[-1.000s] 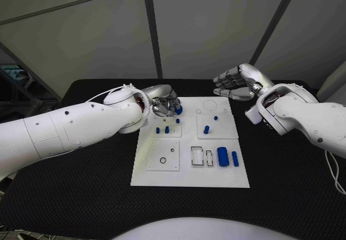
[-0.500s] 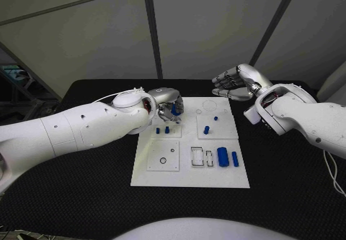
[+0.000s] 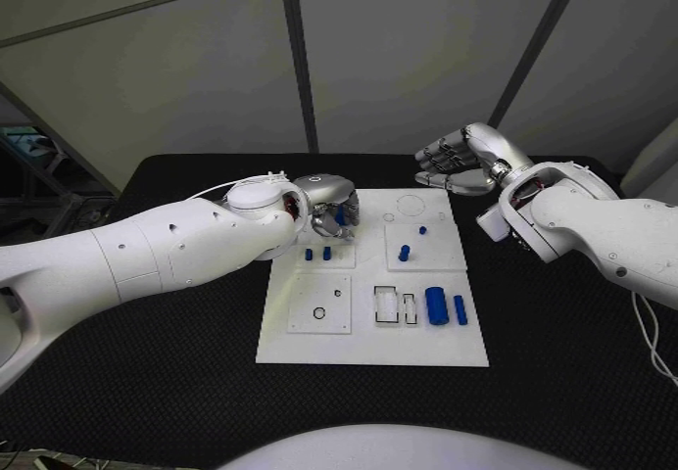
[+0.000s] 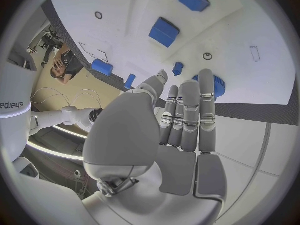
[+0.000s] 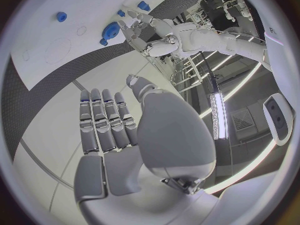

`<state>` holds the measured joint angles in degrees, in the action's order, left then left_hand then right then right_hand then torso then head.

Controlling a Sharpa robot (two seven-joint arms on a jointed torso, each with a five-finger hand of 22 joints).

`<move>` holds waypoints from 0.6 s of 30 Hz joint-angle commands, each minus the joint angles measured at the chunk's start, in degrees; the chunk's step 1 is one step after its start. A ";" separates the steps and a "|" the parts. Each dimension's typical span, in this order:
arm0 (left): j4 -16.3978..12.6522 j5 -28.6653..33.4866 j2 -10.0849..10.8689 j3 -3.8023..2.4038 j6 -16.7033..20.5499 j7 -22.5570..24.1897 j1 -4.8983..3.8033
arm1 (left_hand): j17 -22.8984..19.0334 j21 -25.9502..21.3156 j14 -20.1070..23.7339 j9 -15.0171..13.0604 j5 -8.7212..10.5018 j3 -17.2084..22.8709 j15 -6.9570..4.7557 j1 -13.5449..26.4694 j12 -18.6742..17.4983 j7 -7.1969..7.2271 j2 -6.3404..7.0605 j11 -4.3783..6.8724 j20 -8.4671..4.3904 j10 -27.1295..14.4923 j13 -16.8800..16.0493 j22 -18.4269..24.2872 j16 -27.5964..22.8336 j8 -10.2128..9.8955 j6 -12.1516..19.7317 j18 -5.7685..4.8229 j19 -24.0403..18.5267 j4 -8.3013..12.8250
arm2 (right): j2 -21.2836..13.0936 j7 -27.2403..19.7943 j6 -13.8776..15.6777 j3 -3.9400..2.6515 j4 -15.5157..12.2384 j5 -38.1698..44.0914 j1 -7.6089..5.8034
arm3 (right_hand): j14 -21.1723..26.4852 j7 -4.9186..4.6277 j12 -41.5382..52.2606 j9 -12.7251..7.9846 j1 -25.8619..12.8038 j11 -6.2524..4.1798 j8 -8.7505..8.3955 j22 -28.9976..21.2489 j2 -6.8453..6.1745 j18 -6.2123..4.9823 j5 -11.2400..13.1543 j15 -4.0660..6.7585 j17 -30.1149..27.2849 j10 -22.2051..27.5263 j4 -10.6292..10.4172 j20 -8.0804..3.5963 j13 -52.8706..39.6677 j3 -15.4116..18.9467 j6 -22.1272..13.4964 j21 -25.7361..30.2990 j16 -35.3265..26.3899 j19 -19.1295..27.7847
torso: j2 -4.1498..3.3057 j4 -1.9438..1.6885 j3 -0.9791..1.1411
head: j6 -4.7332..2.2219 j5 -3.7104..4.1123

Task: Assemble the parts on the task board

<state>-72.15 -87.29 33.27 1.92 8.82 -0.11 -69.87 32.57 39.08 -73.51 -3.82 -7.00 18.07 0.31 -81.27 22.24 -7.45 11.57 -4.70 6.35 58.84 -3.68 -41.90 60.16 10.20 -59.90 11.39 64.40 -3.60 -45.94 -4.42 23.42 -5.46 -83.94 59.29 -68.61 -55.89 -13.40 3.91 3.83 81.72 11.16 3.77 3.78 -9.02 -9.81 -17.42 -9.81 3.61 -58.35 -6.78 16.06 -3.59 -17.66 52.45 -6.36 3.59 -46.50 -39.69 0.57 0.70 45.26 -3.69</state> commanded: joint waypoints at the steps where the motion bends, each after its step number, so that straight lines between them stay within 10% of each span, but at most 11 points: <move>1: 0.39 -0.80 -0.17 -0.03 -2.14 1.22 0.00 | 1.11 0.72 -0.34 0.06 -0.15 0.73 -0.05 0.16 -0.62 0.08 -0.25 0.08 -0.12 0.80 0.07 -0.75 1.32 -0.41 -0.53 -1.02 0.40 0.09 | 0.01 -0.51 -0.19 -0.04 -0.17 0.04 -0.09 | 0.07 -0.09 -0.04 0.02 -0.20 -0.28 -0.12 -0.03 0.31 -0.61 -0.25 0.09 -0.04 0.14 0.23 0.30 0.02 0.24 -0.09 0.34 -0.06 -0.29 | -0.06 -0.05 -0.03 | -0.01 0.04; 18: 2.02 -0.81 -0.76 -0.05 -2.92 0.93 0.94 | 3.19 3.64 -1.02 0.02 -0.20 5.20 -0.17 -0.15 -3.34 -0.35 -0.35 0.17 -0.37 3.38 0.03 -4.07 4.32 -1.68 -1.83 -0.99 0.46 1.33 | 0.08 -0.53 -0.28 -0.04 -0.23 0.04 -0.09 | 0.07 -0.15 -0.06 0.01 -0.22 -0.24 -0.13 -0.03 0.36 -0.61 -0.27 0.08 -0.04 0.15 0.26 0.30 0.02 0.26 -0.09 0.39 -0.07 -0.33 | 0.07 -0.04 0.04 | 0.28 0.08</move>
<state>-70.17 -87.61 32.62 1.89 6.58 0.19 -68.88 35.69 42.51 -74.13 -3.83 -7.01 23.07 0.10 -81.28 19.05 -7.67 11.58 -4.53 6.15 61.91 -3.69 -45.89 64.35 8.83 -61.33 11.39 64.59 -2.22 -45.89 -4.42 23.32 -5.46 -84.05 59.28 -68.61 -55.90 -13.40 3.91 3.83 81.72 11.16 3.77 3.78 -9.02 -9.81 -17.42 -9.81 3.61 -58.35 -6.62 16.27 -3.59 -17.50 52.45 -6.36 3.60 -46.72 -39.69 0.51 0.71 45.52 -3.72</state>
